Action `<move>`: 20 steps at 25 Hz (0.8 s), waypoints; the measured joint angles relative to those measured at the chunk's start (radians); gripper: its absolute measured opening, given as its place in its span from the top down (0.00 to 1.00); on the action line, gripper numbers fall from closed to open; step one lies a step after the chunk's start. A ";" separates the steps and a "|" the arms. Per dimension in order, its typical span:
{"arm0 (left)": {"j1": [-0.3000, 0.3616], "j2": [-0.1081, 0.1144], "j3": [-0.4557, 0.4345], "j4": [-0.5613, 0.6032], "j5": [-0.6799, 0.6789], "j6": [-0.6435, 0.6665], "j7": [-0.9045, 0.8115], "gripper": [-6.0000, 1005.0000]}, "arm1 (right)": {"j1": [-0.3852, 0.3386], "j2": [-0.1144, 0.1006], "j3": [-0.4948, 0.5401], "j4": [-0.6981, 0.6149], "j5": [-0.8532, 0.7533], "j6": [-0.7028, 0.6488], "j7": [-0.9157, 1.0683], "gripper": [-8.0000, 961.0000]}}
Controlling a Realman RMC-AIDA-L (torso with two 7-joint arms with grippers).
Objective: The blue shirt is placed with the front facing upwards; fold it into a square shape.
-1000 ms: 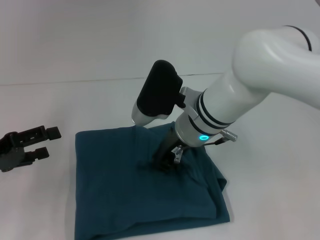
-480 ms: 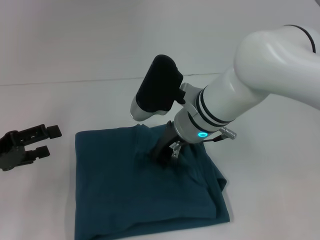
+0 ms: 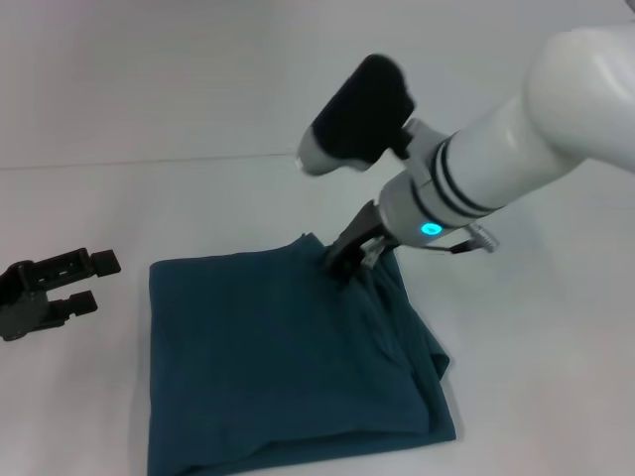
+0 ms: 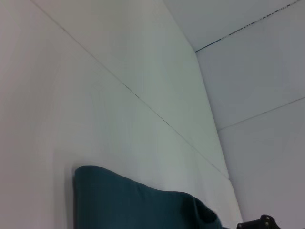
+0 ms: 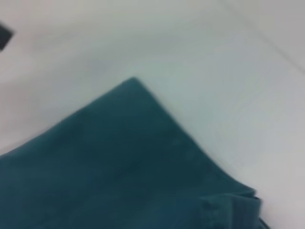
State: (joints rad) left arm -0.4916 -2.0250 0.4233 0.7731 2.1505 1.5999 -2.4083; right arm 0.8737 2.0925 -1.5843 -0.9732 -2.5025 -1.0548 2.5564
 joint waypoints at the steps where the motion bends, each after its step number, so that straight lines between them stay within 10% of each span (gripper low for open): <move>1: 0.000 0.000 0.000 0.000 0.000 0.000 0.000 0.08 | -0.008 0.000 0.017 -0.008 -0.009 -0.007 0.004 0.95; 20: -0.002 -0.006 0.003 0.000 0.000 -0.004 0.000 0.08 | -0.037 -0.002 0.136 0.021 -0.081 -0.002 0.091 0.93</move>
State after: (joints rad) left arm -0.4937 -2.0310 0.4263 0.7731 2.1507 1.5955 -2.4083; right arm 0.8369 2.0908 -1.4482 -0.9523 -2.5838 -1.0572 2.6473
